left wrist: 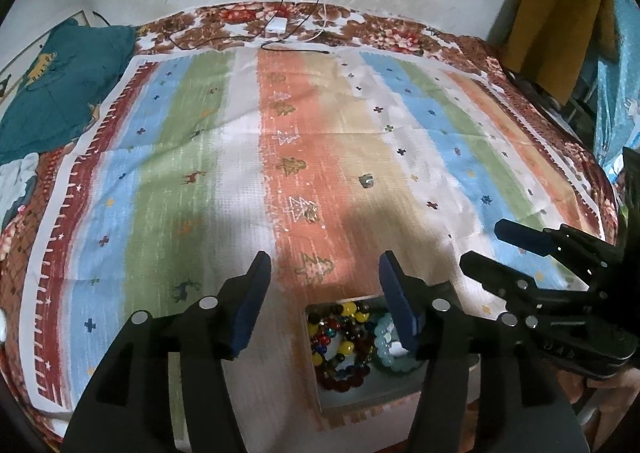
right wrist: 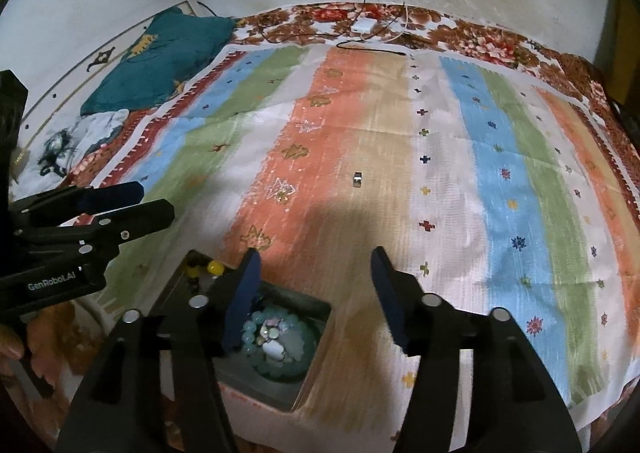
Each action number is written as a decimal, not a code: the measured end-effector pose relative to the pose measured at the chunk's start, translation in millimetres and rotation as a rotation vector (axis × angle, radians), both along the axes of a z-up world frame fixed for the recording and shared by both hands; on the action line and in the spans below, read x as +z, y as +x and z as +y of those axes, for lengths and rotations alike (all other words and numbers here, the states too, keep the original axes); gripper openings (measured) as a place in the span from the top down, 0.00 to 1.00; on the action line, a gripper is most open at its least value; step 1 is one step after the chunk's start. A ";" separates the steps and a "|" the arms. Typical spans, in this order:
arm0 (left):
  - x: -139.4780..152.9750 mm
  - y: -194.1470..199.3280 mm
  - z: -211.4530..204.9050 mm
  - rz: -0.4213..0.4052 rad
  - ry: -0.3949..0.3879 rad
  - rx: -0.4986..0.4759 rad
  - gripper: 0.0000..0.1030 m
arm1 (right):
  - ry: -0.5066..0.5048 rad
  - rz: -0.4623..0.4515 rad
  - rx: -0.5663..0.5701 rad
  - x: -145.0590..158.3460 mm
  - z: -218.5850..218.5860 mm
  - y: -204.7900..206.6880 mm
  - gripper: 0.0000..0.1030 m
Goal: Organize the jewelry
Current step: 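Move both open grippers toward the gold earring and silver ring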
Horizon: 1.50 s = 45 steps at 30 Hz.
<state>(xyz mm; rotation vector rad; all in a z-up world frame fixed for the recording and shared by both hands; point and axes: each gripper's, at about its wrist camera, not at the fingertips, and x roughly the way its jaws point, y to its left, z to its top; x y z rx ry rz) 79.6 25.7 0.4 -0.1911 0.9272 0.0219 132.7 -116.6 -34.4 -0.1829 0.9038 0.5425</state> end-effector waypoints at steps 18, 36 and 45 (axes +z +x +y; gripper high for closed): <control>-20.5 54.4 10.8 0.097 0.033 0.001 0.27 | 0.008 0.048 -0.048 -10.0 4.1 47.7 0.33; -53.1 99.9 26.1 0.211 -0.019 0.001 0.27 | -0.014 0.137 -0.087 -30.2 7.6 103.0 0.31; -64.1 112.5 20.7 0.241 0.003 -0.032 0.27 | -0.031 0.172 -0.105 -46.2 13.2 126.8 0.31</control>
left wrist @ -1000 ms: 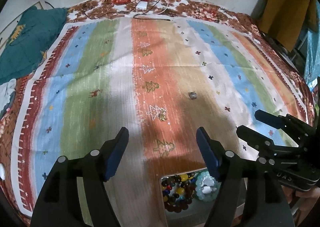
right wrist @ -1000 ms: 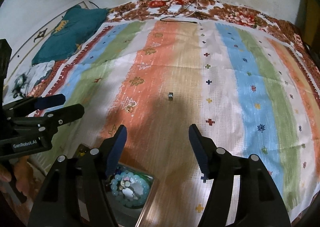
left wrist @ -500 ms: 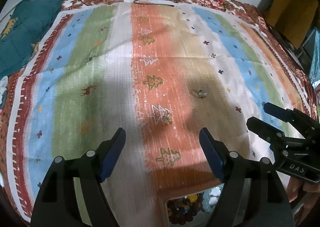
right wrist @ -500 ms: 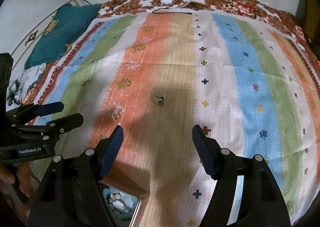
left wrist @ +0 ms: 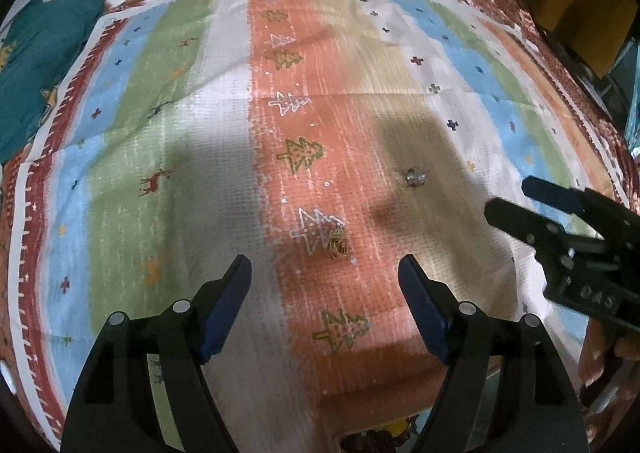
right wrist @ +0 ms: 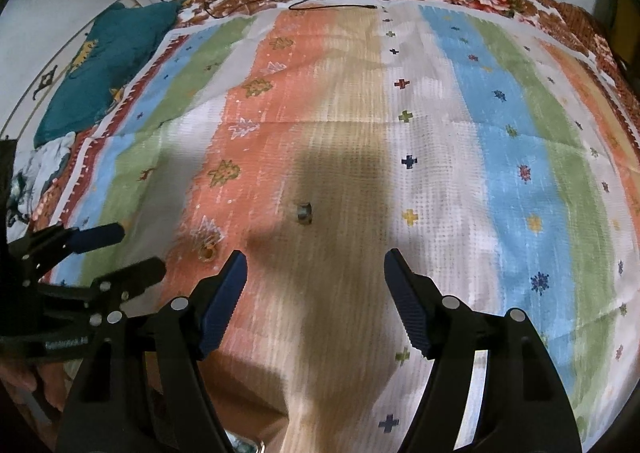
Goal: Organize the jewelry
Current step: 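Move both open grippers toward the gold earring and silver ring, then grasp the gold earring with the left gripper while the right gripper grasps the silver ring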
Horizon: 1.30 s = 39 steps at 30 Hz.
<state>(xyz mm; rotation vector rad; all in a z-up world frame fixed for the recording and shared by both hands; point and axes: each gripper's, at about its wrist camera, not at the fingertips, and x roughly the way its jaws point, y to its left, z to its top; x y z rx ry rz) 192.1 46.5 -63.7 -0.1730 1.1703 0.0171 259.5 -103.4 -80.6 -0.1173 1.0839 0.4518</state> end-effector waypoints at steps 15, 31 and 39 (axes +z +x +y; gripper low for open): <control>-23.0 22.0 -7.2 0.063 0.018 -0.051 0.27 | -0.028 0.031 -0.013 -19.6 12.5 27.0 0.31; -42.1 41.2 -15.1 0.122 -0.017 -0.114 0.37 | -0.068 0.053 0.030 -43.1 35.9 48.4 0.31; -54.1 48.7 -14.7 0.159 -0.051 -0.126 0.47 | -0.093 0.071 0.046 -55.8 45.5 56.4 0.44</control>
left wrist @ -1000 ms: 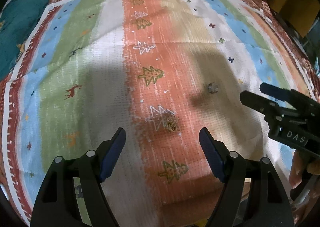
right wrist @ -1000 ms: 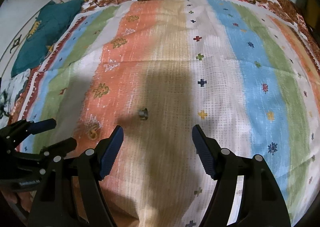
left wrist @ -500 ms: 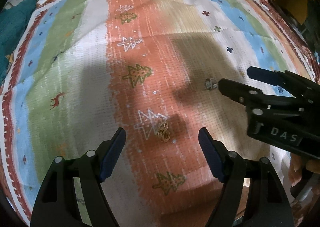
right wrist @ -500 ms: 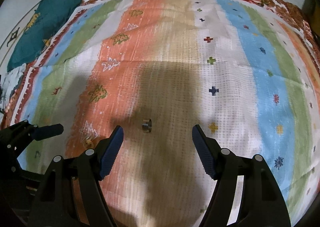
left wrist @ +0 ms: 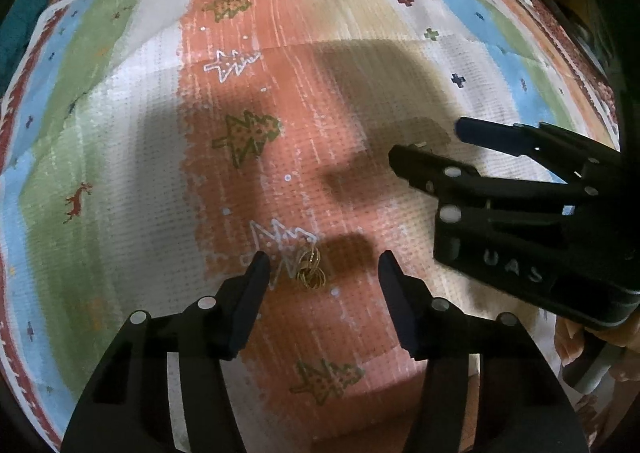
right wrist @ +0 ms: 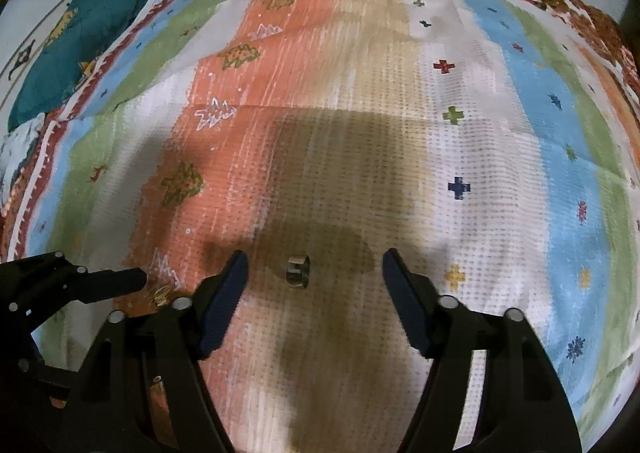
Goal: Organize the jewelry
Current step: 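Grasp the gold earring with the left gripper while the right gripper grasps the silver ring, then lift both held items and carry them over the silver tin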
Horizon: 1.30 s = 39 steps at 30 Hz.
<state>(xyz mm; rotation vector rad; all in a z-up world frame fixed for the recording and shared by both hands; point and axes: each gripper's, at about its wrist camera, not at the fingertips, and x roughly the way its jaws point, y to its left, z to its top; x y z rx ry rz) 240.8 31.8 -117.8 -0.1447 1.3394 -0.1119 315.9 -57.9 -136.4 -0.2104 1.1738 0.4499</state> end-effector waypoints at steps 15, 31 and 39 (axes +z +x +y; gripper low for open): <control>-2.2 -0.2 -3.9 0.003 0.030 -0.017 0.70 | -0.015 0.028 -0.006 -8.0 1.1 5.0 0.69; -2.5 -0.4 -3.9 0.003 0.039 -0.012 0.86 | -0.010 0.048 0.023 -9.7 3.7 1.4 0.91; 4.3 -5.0 -0.3 -0.012 0.030 -0.008 0.86 | 0.019 0.051 0.019 -4.1 0.6 -1.0 0.91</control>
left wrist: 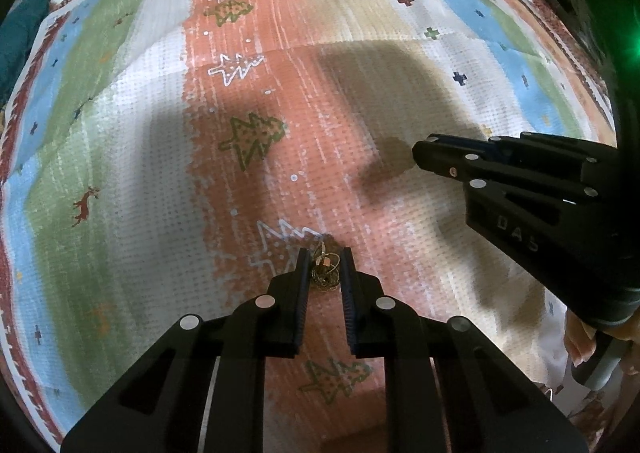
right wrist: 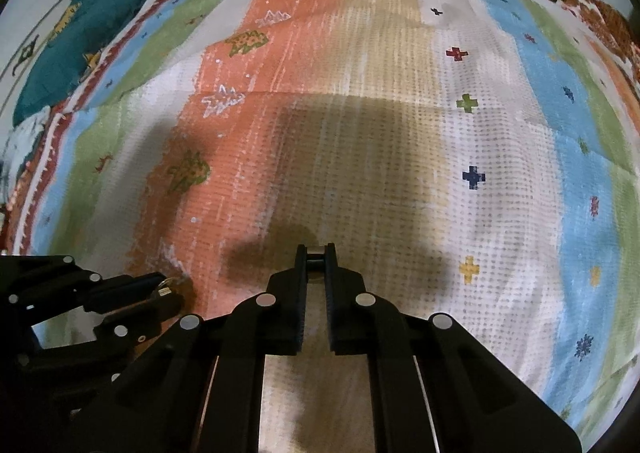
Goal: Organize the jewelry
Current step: 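Lift both held items and carry them over the silver tin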
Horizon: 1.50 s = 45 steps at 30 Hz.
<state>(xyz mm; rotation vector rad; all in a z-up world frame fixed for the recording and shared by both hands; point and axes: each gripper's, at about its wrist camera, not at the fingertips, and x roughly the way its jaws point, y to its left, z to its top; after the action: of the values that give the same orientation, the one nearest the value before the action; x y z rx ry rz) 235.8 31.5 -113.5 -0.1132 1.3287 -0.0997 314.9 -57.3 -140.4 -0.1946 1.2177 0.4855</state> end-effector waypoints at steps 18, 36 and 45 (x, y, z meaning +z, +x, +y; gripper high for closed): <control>32.6 -19.3 2.4 -0.078 -0.031 0.015 0.86 | 0.039 -0.027 -0.016 26.4 -18.7 -27.5 0.91; 69.2 -50.1 -10.1 -0.185 -0.048 0.014 0.86 | 0.055 -0.108 -0.014 60.1 -35.0 -64.9 0.91; 82.2 -69.8 -12.5 -0.228 -0.056 0.007 0.86 | 0.066 -0.144 0.009 73.3 -38.0 -91.1 0.91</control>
<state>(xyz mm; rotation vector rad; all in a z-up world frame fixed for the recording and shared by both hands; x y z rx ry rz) 165.9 19.0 -31.3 -0.1499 1.0980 -0.1401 223.9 -95.3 -67.1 -0.1759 1.0588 0.5096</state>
